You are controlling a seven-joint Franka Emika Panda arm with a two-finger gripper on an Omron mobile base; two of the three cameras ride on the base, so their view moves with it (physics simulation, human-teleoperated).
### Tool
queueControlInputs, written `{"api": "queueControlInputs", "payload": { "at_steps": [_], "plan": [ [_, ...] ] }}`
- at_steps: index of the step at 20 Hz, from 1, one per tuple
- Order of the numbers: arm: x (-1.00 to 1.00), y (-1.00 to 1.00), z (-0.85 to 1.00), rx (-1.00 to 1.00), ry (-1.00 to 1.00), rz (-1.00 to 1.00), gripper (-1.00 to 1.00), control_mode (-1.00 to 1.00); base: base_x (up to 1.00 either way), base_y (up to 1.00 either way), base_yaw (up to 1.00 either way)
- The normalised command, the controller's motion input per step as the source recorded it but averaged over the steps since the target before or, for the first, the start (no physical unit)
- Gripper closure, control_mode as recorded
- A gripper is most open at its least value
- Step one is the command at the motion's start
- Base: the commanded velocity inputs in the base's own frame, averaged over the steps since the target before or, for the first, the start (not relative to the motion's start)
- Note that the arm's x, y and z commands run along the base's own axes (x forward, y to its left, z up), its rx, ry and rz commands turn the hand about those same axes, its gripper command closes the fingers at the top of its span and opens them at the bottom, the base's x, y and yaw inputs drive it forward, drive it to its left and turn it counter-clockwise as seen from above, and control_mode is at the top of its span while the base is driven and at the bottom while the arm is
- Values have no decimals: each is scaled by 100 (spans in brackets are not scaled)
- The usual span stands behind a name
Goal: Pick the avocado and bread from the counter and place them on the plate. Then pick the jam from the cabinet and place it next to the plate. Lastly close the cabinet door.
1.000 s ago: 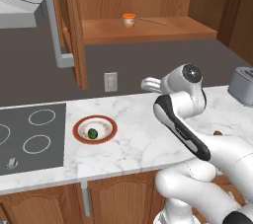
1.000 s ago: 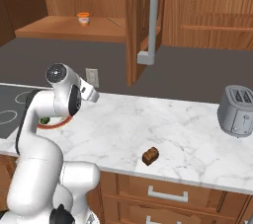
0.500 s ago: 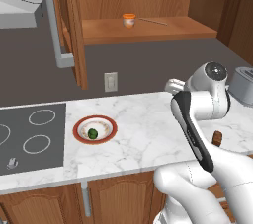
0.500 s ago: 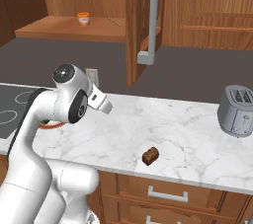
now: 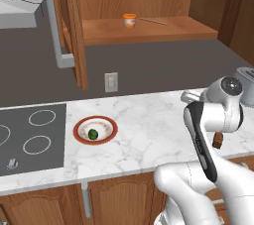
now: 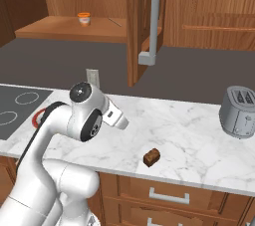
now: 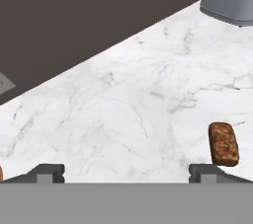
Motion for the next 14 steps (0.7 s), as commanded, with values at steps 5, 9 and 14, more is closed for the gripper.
{"api": "queueControlInputs", "payload": {
  "at_steps": [5, 9, 14],
  "plan": [
    [0, -37, -39, -6, 16, 0, -100, -100, 0, 0, 0],
    [0, -57, -36, -7, 23, -4, -100, -100, 0, 0, 0],
    [0, -51, -32, -2, 21, -3, -100, -100, 0, 0, 0]
  ]
}}
